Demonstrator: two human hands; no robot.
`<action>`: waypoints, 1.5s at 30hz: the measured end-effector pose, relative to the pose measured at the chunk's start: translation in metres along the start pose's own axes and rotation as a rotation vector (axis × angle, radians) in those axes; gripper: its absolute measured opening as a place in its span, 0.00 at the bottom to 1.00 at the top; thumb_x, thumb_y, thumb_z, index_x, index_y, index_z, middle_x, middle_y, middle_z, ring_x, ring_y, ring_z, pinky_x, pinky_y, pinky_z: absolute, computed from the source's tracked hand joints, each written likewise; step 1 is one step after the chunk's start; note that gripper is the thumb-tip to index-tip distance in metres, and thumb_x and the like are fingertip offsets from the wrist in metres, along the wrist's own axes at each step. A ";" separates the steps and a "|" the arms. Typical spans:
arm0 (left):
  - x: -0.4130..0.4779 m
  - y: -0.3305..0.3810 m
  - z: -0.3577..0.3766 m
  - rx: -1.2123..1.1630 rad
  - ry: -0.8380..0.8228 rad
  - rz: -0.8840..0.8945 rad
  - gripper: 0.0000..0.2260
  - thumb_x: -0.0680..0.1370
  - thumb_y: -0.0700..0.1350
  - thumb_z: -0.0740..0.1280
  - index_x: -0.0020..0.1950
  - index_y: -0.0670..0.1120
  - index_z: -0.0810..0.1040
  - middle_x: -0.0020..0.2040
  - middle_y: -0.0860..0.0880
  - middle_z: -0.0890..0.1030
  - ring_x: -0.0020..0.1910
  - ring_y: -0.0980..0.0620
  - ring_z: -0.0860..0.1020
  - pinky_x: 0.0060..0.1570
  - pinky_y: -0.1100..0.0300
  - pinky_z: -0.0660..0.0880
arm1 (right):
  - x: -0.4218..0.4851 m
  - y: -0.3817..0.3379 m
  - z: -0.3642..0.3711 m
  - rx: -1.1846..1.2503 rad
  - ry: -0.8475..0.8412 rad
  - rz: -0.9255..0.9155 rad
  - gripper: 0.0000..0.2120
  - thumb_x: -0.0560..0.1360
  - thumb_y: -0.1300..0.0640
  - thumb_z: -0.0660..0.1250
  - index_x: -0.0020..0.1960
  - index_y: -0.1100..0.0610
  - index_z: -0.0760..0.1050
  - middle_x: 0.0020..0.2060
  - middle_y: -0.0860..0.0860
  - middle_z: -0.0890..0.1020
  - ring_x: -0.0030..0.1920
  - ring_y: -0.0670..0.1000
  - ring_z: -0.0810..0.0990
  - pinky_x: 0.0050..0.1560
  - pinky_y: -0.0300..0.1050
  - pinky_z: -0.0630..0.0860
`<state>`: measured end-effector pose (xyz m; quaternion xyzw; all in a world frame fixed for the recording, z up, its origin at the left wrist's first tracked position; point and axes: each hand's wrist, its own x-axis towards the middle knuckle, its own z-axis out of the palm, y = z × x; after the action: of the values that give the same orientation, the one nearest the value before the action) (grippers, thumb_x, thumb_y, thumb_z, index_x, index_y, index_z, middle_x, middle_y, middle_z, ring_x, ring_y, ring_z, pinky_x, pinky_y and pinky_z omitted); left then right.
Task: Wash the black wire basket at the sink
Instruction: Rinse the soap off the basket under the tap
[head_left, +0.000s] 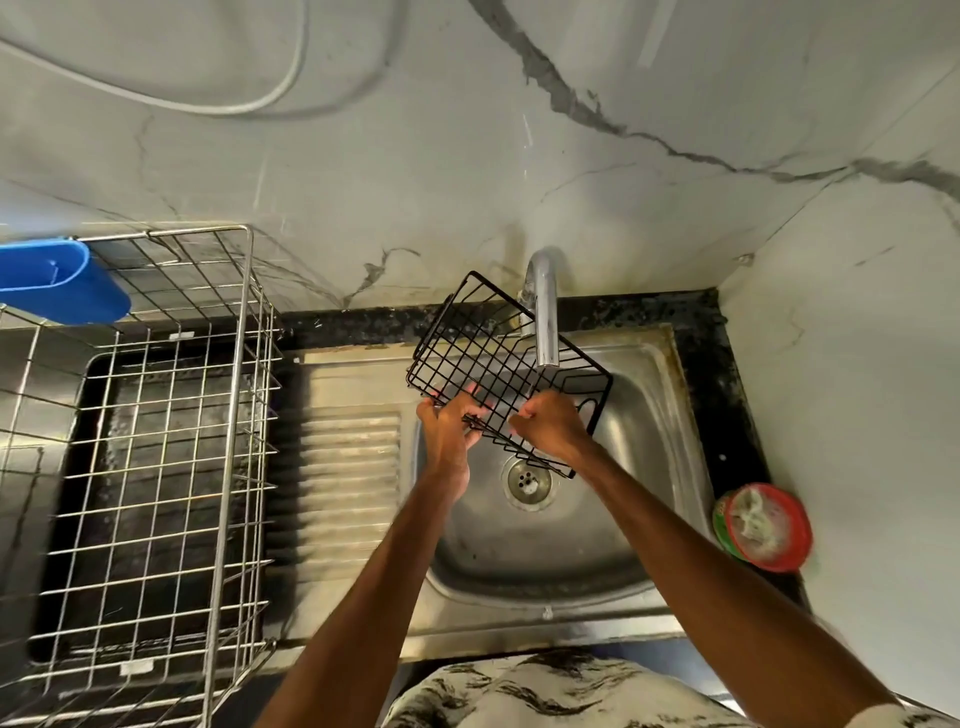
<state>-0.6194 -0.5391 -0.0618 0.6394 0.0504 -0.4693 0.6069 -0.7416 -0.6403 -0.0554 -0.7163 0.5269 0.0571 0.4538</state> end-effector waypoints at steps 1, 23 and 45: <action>0.003 -0.002 -0.001 -0.005 0.001 -0.003 0.46 0.59 0.52 0.76 0.74 0.36 0.67 0.69 0.40 0.77 0.64 0.39 0.80 0.66 0.35 0.74 | -0.001 0.001 -0.001 0.023 -0.048 0.005 0.12 0.74 0.58 0.71 0.34 0.62 0.80 0.28 0.56 0.82 0.25 0.47 0.73 0.28 0.42 0.74; -0.024 0.030 0.005 0.066 0.035 -0.013 0.22 0.80 0.37 0.68 0.66 0.46 0.59 0.68 0.36 0.70 0.65 0.38 0.76 0.67 0.38 0.73 | 0.020 -0.023 -0.046 0.965 -0.267 0.095 0.09 0.82 0.62 0.64 0.54 0.67 0.80 0.48 0.62 0.86 0.46 0.56 0.87 0.50 0.46 0.85; -0.031 0.026 0.004 0.052 0.040 0.014 0.25 0.79 0.37 0.69 0.71 0.37 0.61 0.59 0.49 0.70 0.59 0.46 0.77 0.66 0.36 0.75 | 0.008 0.000 0.001 -0.246 -0.233 -0.027 0.18 0.79 0.58 0.68 0.30 0.54 0.75 0.26 0.49 0.78 0.29 0.48 0.77 0.34 0.41 0.73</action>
<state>-0.6222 -0.5335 -0.0213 0.6645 0.0456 -0.4534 0.5923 -0.7376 -0.6458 -0.0602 -0.7621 0.4502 0.1978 0.4213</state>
